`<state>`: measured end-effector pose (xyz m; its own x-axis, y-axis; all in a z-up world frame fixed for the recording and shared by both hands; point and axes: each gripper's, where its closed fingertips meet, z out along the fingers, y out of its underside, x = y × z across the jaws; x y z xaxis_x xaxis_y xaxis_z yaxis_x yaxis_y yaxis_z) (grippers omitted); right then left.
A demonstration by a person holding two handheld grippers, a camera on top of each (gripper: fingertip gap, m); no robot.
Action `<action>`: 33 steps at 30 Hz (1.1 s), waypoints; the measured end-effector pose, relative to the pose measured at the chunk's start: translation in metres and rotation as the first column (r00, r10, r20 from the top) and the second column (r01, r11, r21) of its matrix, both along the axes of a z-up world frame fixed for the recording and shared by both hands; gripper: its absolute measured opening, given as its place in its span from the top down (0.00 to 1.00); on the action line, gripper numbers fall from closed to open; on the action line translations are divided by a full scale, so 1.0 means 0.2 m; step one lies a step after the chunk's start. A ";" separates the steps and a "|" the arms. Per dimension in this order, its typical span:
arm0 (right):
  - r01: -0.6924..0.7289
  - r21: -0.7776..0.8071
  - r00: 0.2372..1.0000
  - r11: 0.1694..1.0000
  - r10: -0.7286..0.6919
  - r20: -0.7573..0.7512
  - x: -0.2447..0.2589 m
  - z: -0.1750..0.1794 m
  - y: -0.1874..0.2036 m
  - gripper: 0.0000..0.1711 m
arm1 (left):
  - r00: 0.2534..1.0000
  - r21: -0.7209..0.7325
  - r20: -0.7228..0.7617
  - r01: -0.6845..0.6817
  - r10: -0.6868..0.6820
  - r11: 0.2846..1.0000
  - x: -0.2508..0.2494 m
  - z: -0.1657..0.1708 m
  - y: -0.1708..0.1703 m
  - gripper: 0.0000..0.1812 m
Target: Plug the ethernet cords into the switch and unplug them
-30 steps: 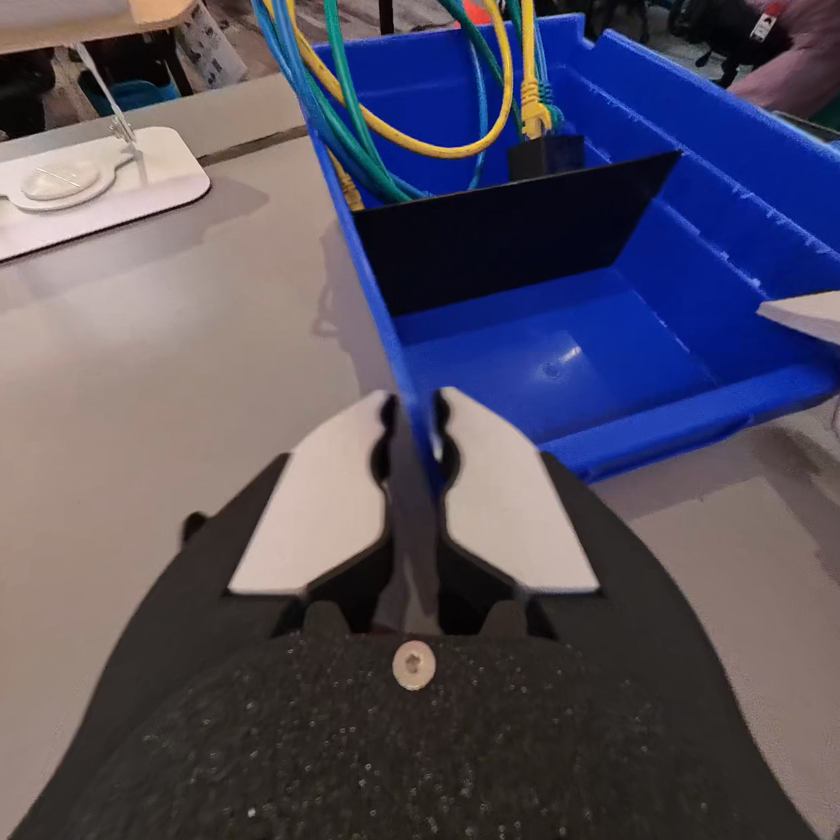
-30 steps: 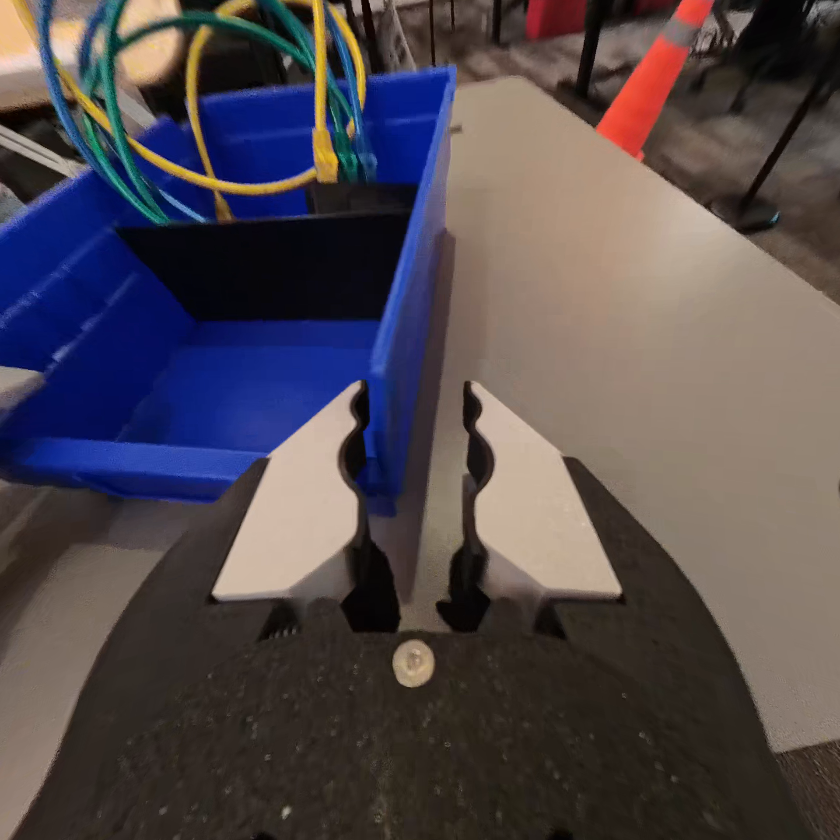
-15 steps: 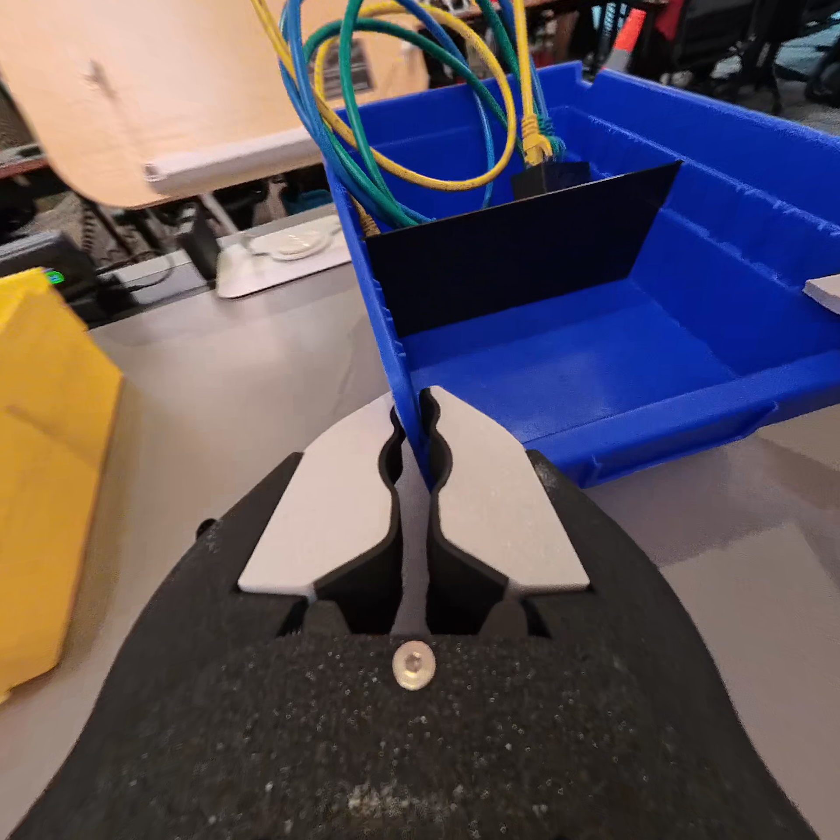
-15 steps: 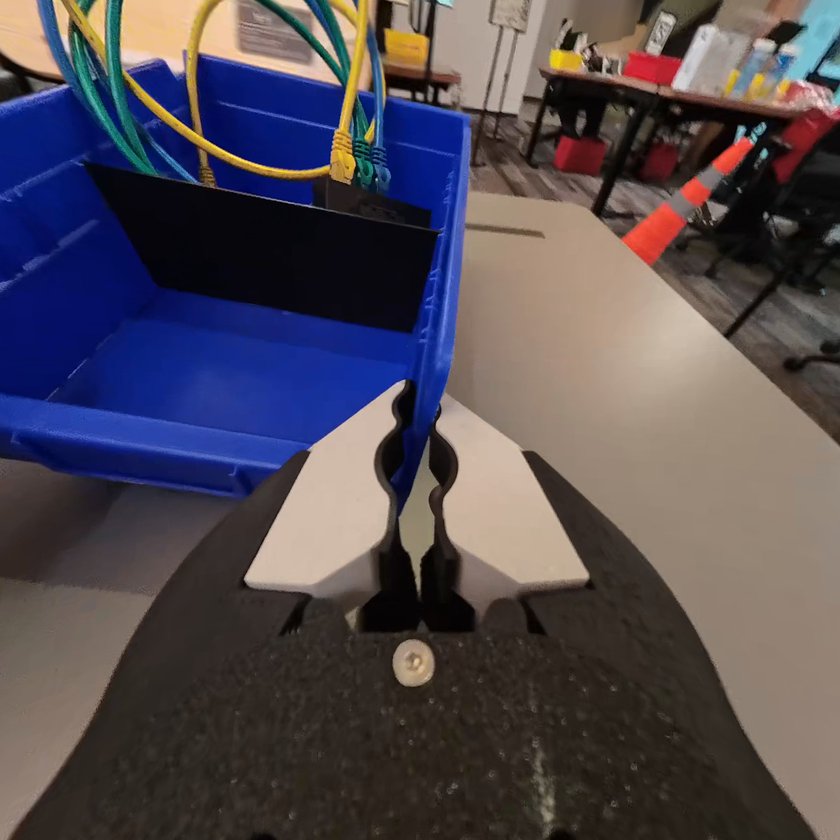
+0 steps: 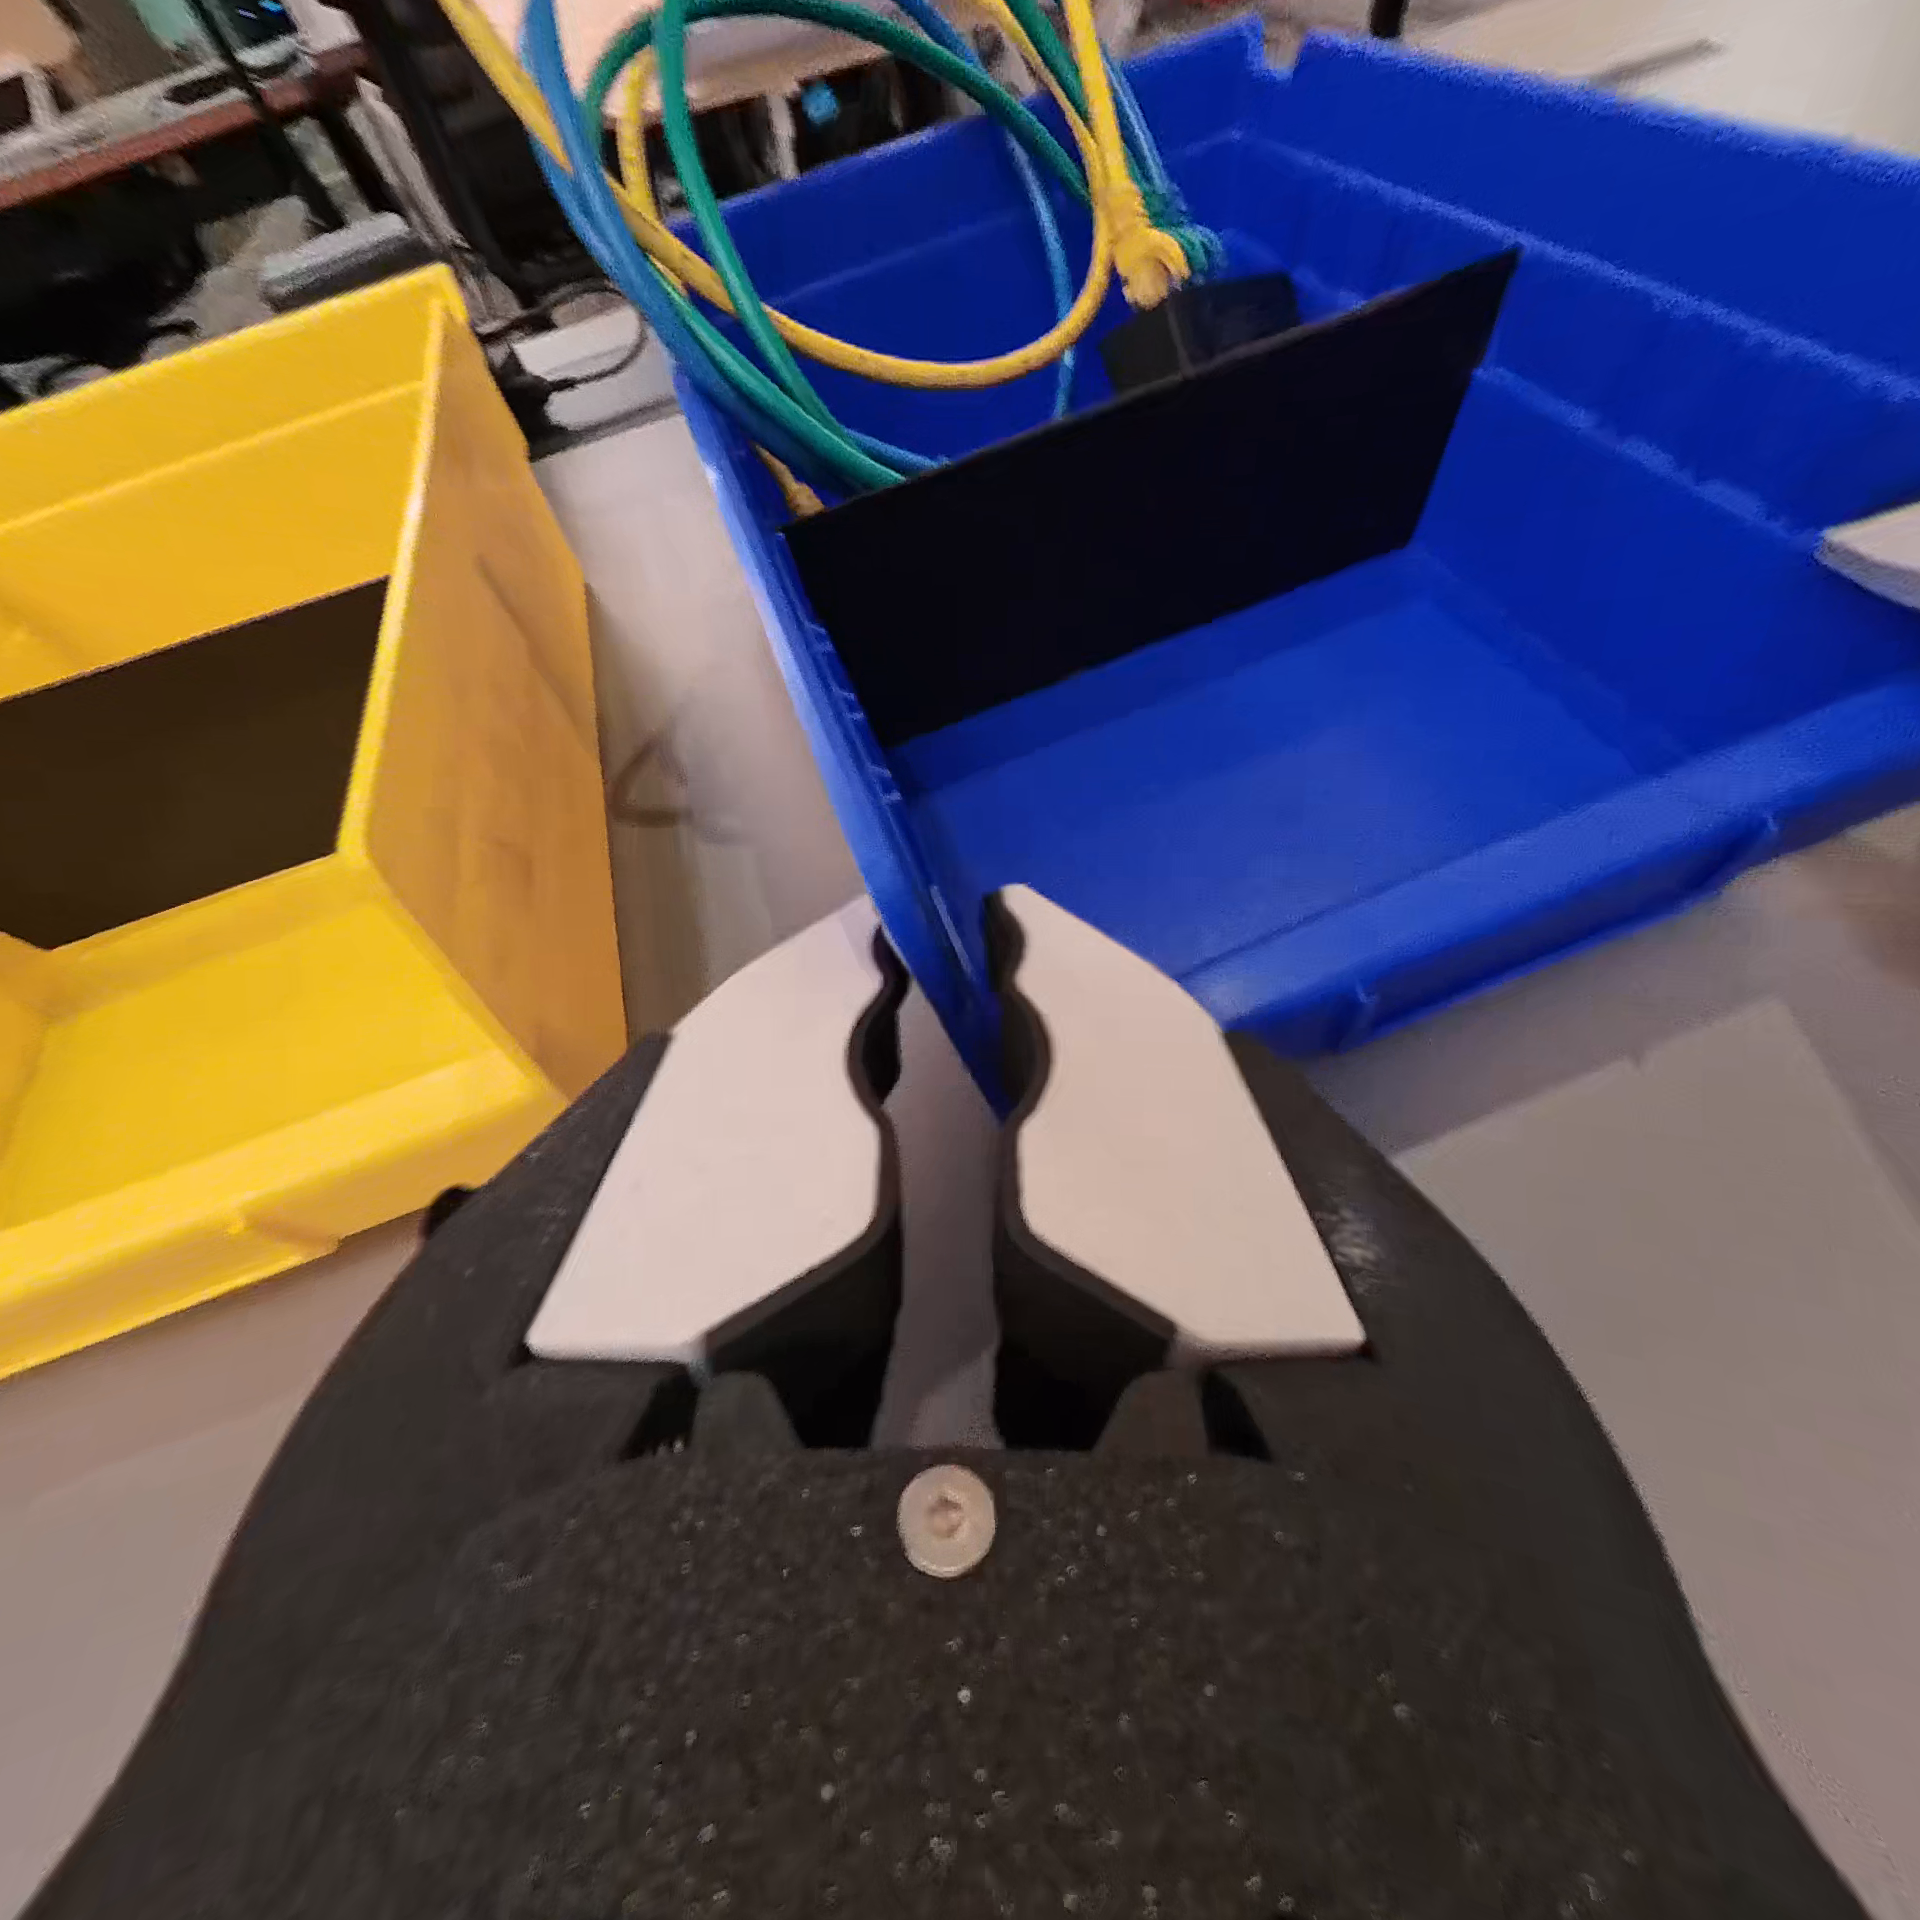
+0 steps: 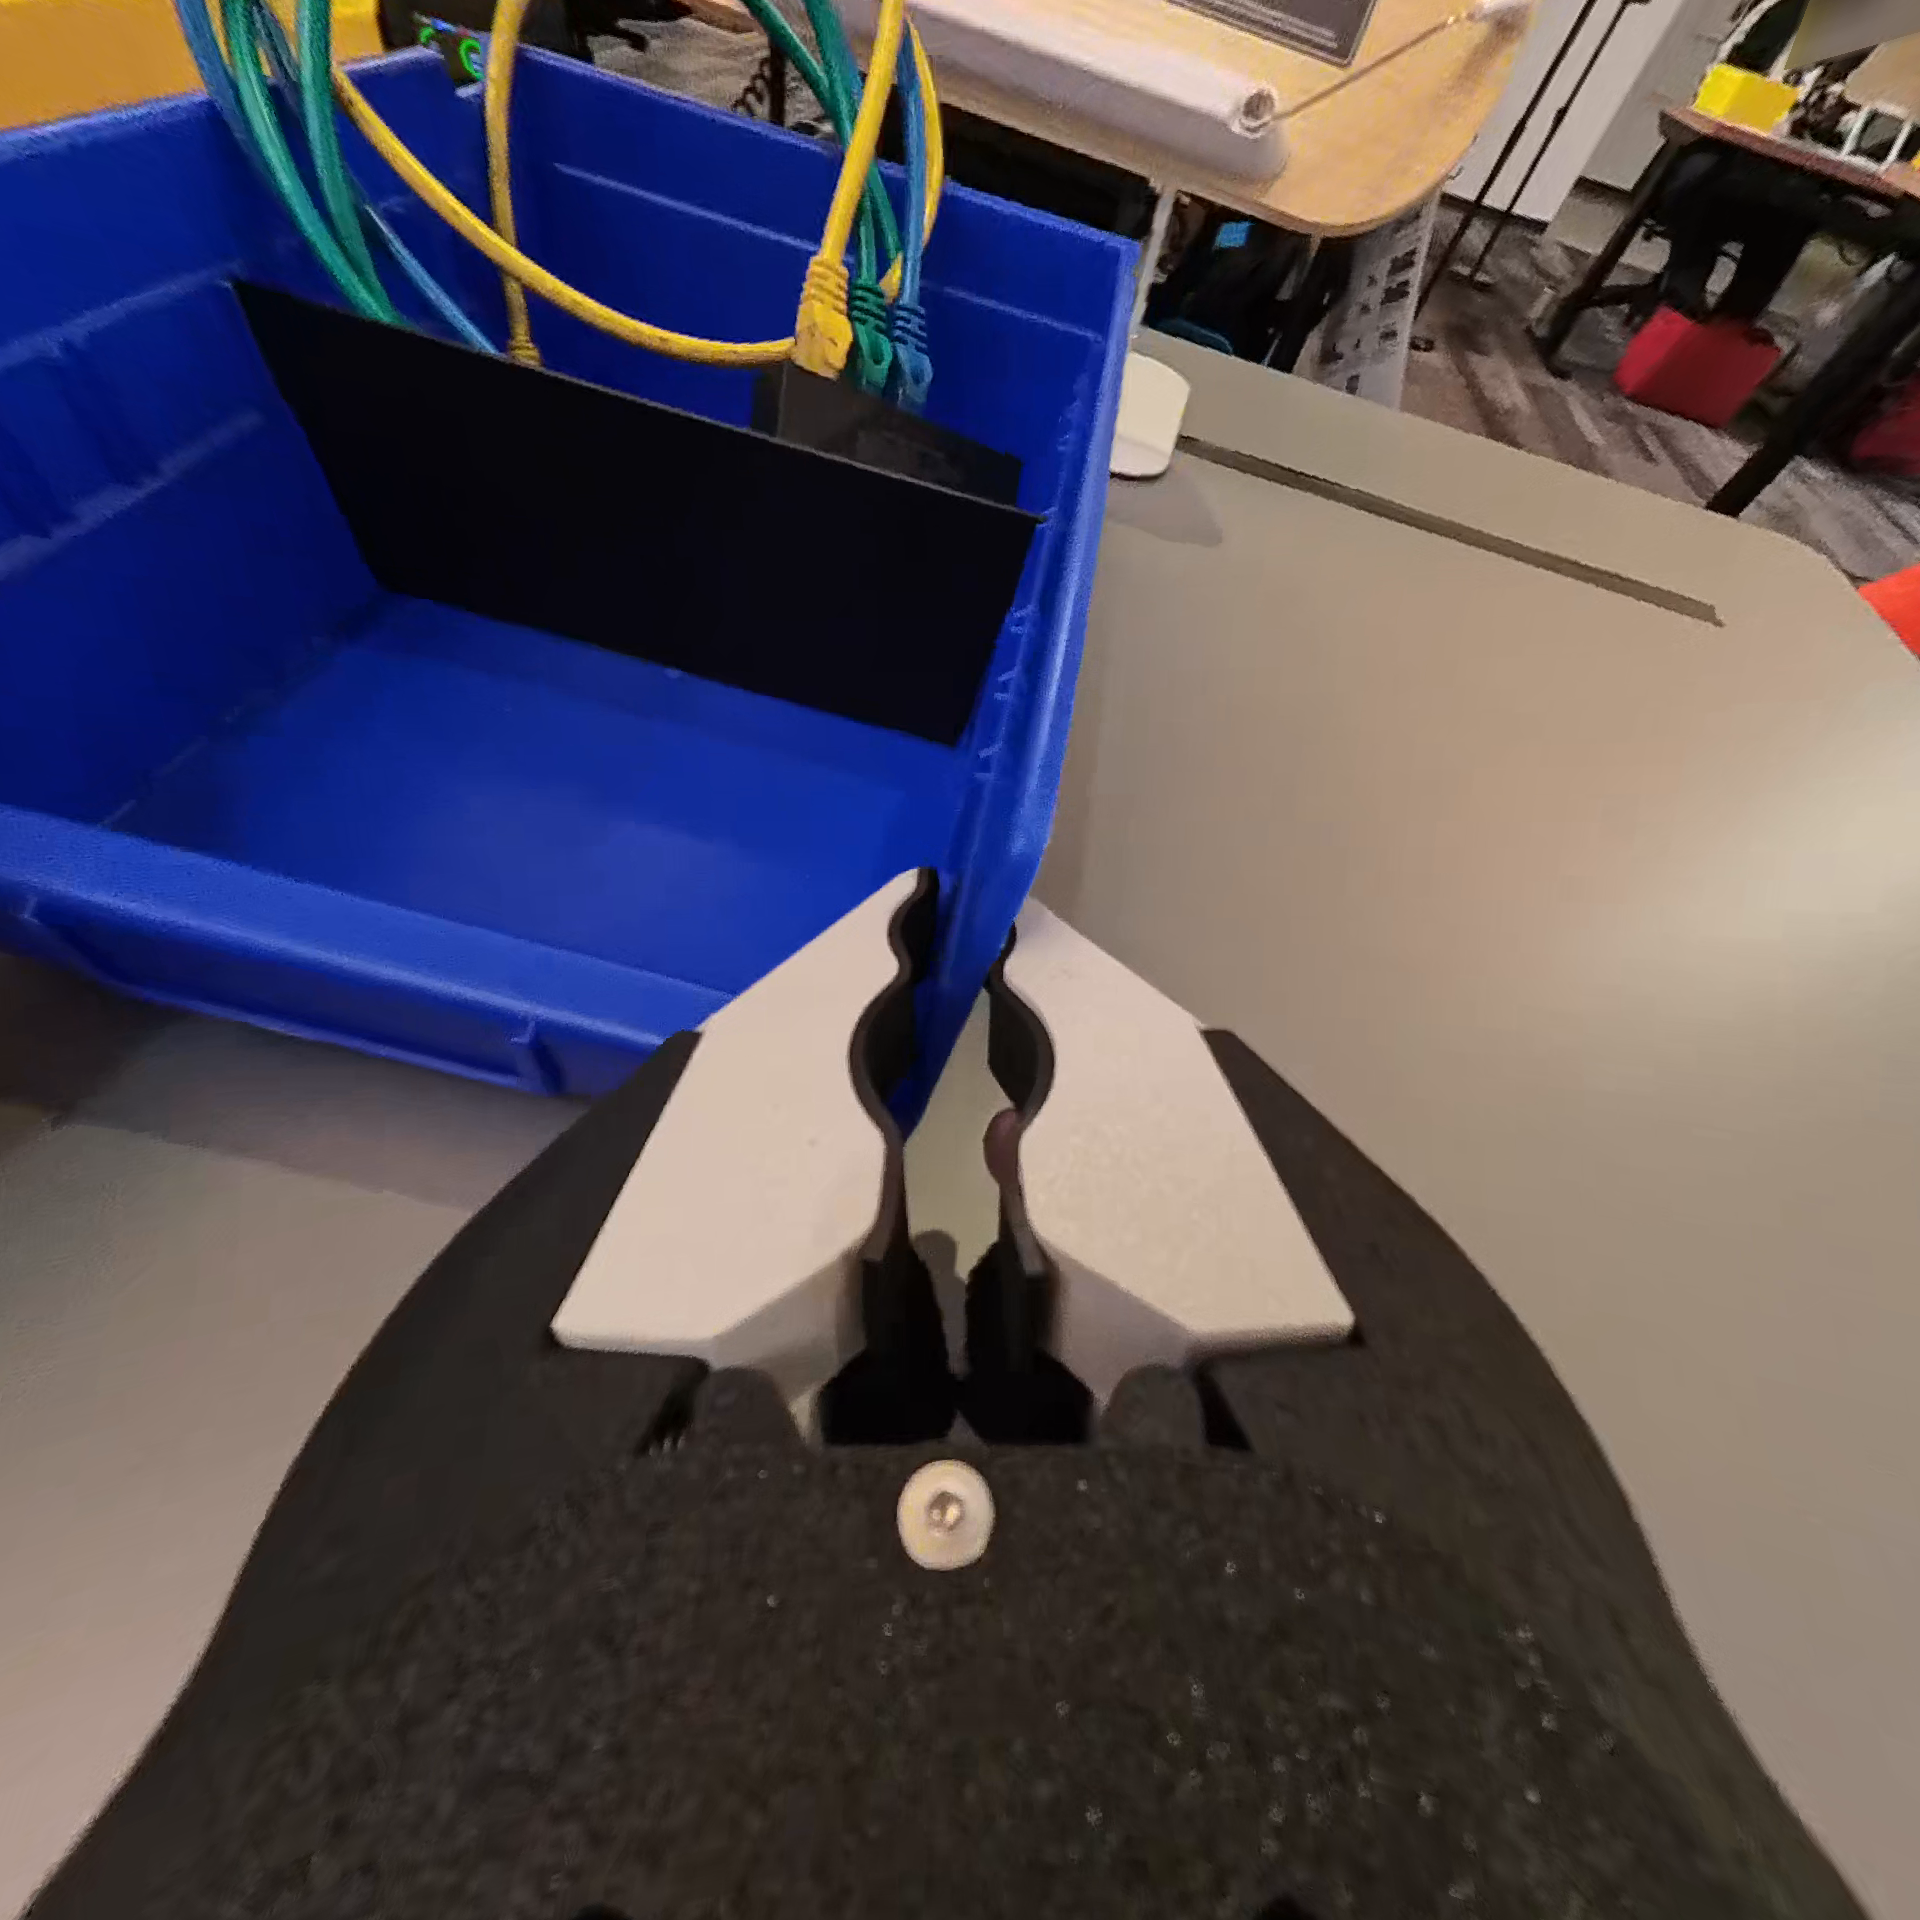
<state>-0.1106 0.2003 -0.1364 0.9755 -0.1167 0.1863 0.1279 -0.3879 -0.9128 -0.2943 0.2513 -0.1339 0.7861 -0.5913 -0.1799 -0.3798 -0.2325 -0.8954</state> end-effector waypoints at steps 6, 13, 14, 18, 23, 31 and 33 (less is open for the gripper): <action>-0.201 -0.031 0.975 0.979 0.196 -0.105 -0.14 0.00 -0.15 0.77 | 0.973 -0.083 0.227 -0.022 0.040 0.996 -0.29 0.20 -0.03 0.72; -0.227 0.063 0.964 0.972 0.215 0.159 -0.19 0.23 -0.30 0.78 | 0.946 -0.068 0.041 -0.318 0.321 0.946 -1.19 0.14 0.39 0.71; -0.269 0.058 0.950 0.961 0.255 0.183 -0.28 0.23 -0.32 0.78 | 0.946 -0.069 0.013 -0.321 0.323 0.945 -1.23 0.12 0.46 0.71; -0.443 -0.028 0.885 0.896 0.442 0.144 -0.64 0.10 -0.38 0.77 | 0.950 -0.102 0.022 -0.308 0.311 0.946 -1.30 0.08 0.65 0.78; -0.611 -0.107 0.791 0.785 0.597 -0.132 -1.04 -0.04 -0.38 0.76 | 0.954 -0.161 0.156 -0.230 0.255 0.960 -1.28 0.05 0.64 0.99; -0.480 0.031 0.844 0.877 0.471 -0.257 -1.28 0.05 0.05 0.69 | 0.937 -0.110 0.105 -0.323 0.334 0.940 -1.31 0.02 0.19 0.97; -0.434 0.057 0.871 0.899 0.435 -0.229 -1.32 0.07 0.13 0.67 | 0.940 -0.121 0.119 -0.306 0.320 0.944 -1.29 0.02 0.07 0.96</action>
<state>-0.3748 0.2264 -0.1221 0.9433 0.3284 -0.0488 0.0693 -0.3385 -0.9384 -0.5533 0.2662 -0.1307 0.9470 -0.3210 -0.0125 -0.1509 -0.4102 -0.8994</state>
